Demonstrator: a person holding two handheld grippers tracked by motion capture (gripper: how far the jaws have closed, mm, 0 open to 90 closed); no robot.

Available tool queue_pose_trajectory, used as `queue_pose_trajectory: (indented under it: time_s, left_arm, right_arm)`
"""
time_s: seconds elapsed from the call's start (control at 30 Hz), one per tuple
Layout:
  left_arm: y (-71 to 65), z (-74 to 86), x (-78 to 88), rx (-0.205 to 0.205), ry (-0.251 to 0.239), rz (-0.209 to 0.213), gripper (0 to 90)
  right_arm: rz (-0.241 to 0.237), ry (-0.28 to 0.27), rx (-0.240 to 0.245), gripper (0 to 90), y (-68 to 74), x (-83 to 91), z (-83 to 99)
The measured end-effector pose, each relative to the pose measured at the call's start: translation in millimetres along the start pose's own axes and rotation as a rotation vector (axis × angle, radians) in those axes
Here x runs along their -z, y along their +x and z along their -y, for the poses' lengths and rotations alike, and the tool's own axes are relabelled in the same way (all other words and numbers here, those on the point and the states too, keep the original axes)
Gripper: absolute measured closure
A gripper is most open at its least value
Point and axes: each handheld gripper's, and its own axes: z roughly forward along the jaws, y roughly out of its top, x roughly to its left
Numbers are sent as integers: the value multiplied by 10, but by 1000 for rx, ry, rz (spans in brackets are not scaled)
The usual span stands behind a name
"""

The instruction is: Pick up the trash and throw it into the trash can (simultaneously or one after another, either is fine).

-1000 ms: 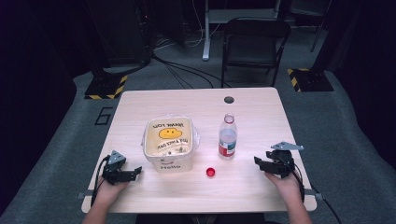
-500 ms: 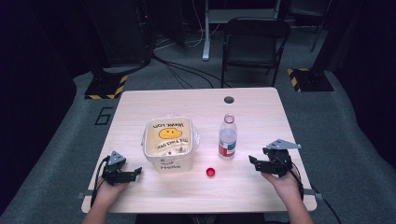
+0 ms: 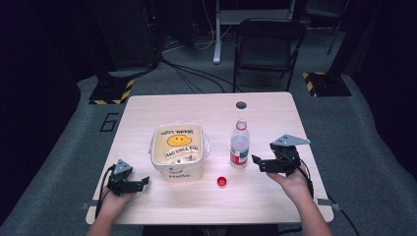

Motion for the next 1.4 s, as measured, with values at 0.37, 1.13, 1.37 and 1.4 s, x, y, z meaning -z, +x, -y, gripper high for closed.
queue_pose_trajectory:
  time_s: [0.37, 1.13, 1.37, 1.4]
  left_arm:
    - [3, -1, -1, -3, 0, 3, 138]
    - [4, 1, -1, -6, -3, 5, 139]
    - [2, 0, -2, -4, -2, 9, 139]
    - [2, 0, -2, -4, -2, 10, 139]
  right_arm:
    - [-24, -40, 6, 35, 91, -73, -135]
    - [-47, -32, 31, 0, 202, -383, -298]
    - [-41, -19, 34, 0, 225, -478, -308]
    - [-36, -18, 34, 0, 227, -505, -311]
